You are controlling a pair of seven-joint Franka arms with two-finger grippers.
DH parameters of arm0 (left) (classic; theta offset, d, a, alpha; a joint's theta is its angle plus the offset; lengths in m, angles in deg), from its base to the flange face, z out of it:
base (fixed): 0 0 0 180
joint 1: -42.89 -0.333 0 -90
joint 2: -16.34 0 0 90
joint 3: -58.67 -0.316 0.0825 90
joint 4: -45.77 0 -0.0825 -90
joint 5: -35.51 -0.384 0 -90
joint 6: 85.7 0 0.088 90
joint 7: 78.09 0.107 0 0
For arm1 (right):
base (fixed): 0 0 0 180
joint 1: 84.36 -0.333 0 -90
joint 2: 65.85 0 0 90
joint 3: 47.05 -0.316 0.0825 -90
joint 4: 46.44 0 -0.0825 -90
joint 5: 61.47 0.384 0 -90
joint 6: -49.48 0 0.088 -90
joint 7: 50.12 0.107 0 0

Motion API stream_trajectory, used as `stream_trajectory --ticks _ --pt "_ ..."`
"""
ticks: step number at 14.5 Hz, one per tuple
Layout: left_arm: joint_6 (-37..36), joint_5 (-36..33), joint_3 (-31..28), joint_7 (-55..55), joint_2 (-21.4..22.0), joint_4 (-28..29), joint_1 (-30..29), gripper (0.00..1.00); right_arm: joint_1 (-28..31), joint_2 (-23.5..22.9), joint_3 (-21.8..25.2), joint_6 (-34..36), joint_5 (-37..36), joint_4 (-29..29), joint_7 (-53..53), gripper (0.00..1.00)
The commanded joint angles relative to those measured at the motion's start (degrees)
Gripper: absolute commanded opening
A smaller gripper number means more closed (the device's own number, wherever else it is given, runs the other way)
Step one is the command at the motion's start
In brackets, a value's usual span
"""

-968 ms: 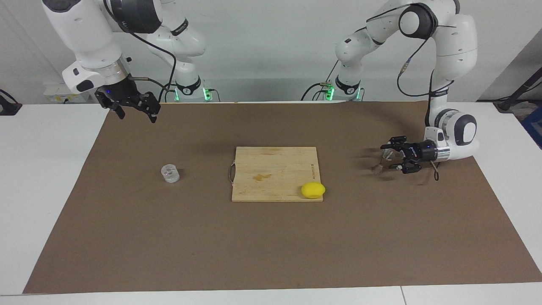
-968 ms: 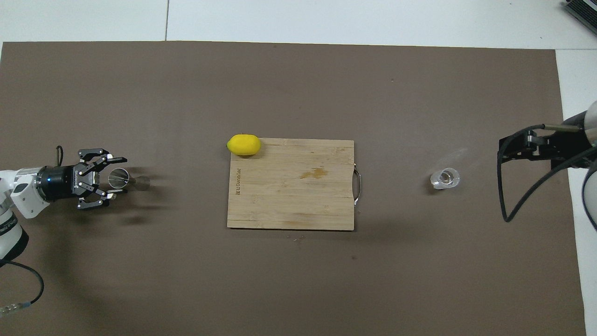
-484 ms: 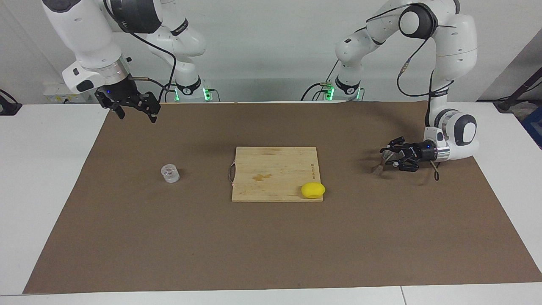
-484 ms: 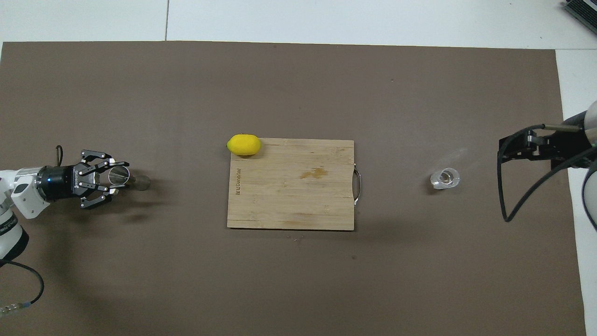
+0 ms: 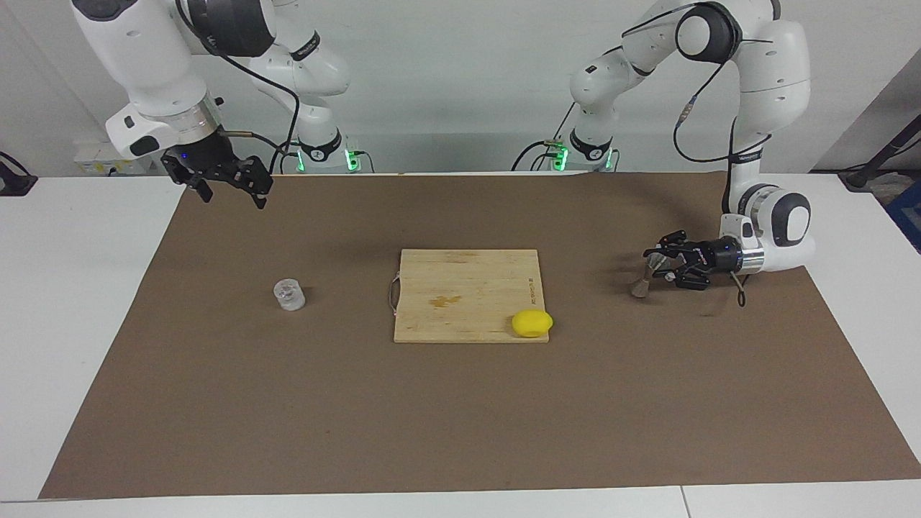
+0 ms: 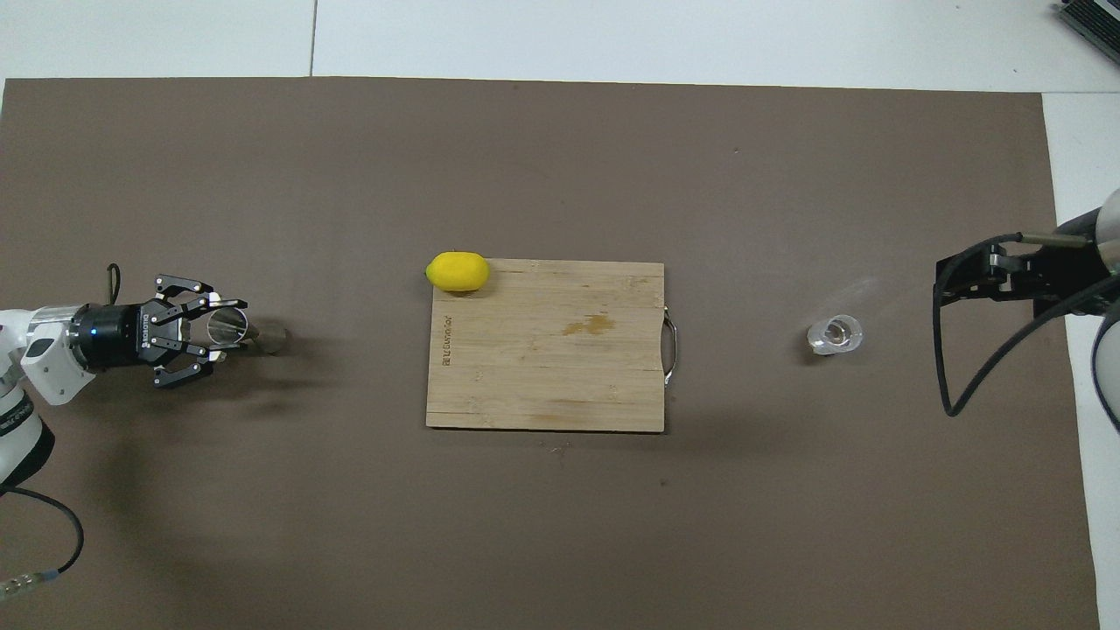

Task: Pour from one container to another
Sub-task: 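Close the left gripper on the metal cup, then lift the metal cup with the left gripper and carry it over the board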

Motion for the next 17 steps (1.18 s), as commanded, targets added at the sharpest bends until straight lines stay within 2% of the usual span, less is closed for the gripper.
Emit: stream_trajectory --ticks 1,4,7,10,14,17 --pt "-0.06 1.23 -0.59 0.11 4.26 1.31 3.78 0.00 0.59 -0.10 -0.31 0.73 0.28 0.36 -0.73 1.00" --pt "0.90 5.18 -0.68 -0.41 7.26 2.89 8.70 0.00 0.59 -0.10 -0.31 0.73 0.28 0.45 -0.73 1.00" --pt "4.94 9.13 -0.59 -4.80 11.38 7.54 13.79 0.00 0.59 -0.10 -0.31 0.73 0.28 0.36 -0.73 1.00" --pt "10.38 13.26 -0.51 -5.42 14.03 9.13 19.77 0.00 0.59 -0.10 -0.31 0.73 0.28 0.36 -0.73 1.00" --pt "17.59 23.97 -0.51 -6.22 14.65 11.51 30.66 0.00 0.59 -0.10 -0.31 0.73 0.28 0.45 -0.73 1.00" --pt "27.58 38.27 -0.51 -1.58 14.39 11.16 40.59 0.00 0.59 -0.10 -0.31 0.73 0.28 0.45 -0.73 1.00"
